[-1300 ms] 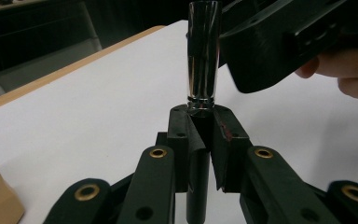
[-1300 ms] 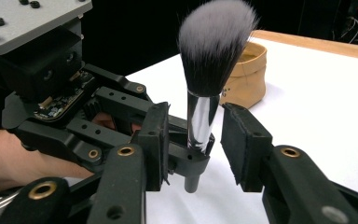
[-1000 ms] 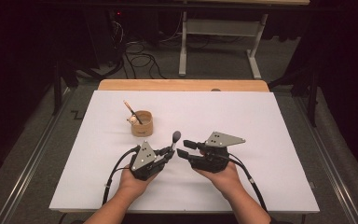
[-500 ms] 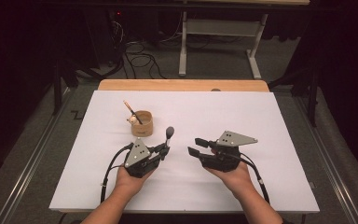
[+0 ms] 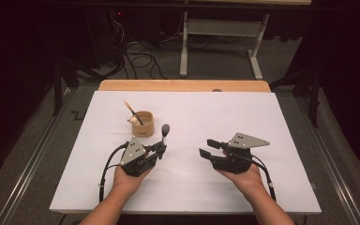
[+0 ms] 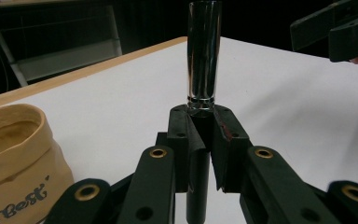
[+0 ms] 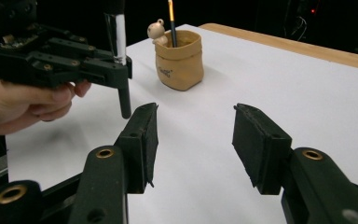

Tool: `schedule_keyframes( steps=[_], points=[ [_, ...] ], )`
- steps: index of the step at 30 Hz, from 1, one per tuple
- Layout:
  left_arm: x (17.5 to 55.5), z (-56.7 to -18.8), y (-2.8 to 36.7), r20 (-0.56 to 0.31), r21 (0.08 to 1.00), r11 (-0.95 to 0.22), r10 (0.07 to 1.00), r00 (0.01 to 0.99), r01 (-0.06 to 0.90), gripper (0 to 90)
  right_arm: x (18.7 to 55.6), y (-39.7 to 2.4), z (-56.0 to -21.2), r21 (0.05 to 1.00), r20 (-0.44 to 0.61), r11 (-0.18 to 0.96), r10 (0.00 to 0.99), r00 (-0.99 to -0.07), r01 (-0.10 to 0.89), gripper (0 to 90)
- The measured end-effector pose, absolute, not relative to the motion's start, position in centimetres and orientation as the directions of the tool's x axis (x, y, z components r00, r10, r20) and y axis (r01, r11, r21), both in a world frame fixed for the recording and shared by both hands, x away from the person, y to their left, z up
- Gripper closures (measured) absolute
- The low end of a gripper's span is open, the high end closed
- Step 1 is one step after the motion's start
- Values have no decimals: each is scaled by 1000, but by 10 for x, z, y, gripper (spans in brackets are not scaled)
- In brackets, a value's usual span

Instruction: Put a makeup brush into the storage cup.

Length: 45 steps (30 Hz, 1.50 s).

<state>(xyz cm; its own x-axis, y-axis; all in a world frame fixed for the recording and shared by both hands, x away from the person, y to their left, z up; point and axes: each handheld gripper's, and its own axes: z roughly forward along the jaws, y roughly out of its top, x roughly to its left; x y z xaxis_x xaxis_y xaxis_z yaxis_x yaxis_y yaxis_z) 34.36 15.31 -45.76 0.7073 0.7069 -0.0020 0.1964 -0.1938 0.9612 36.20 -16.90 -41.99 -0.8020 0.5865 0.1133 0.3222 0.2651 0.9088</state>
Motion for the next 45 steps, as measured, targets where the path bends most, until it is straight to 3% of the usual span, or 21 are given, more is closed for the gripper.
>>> schedule_keyframes(
  steps=[24,45],
  points=[
    [347,-453,173,-42,967,-138,744,667,214,791,358,-195,-431,910,92,258,639,-763,326,315],
    [354,-449,187,-74,972,-82,780,622,219,791,355,-199,-441,920,85,239,650,-755,309,6]
  ],
)
